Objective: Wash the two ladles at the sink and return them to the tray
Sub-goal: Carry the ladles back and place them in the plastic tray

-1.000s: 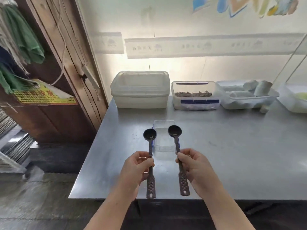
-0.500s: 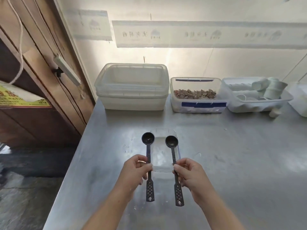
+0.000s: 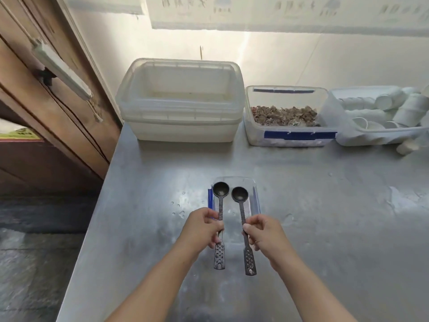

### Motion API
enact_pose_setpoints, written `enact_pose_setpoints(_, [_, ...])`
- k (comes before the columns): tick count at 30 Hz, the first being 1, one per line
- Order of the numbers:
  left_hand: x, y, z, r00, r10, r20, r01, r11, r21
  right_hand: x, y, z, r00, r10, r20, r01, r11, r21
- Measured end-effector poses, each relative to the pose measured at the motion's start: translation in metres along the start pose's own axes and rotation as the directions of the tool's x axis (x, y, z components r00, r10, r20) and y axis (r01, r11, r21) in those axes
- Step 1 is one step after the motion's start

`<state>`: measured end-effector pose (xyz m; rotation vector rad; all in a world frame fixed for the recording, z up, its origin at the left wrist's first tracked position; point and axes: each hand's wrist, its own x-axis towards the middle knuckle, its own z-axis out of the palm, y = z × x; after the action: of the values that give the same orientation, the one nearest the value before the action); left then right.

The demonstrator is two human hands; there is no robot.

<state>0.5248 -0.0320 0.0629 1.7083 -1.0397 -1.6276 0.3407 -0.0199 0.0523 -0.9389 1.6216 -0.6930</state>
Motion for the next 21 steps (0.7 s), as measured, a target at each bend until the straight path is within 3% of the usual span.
enact_pose_setpoints(15, [0.045,0.009,0.035,0.995,-0.096,-0.011,0.095,0.964,0.25,0.044,0.007,-0.007,0.996,-0.03,-0.081,0.011,0.974,-0.226])
enact_pose_setpoints(21, [0.06,0.014,0.043,0.994,-0.104,-0.038,0.111,0.916,0.386,0.054,0.005,-0.006,0.991,-0.097,-0.09,0.048,0.898,-0.437])
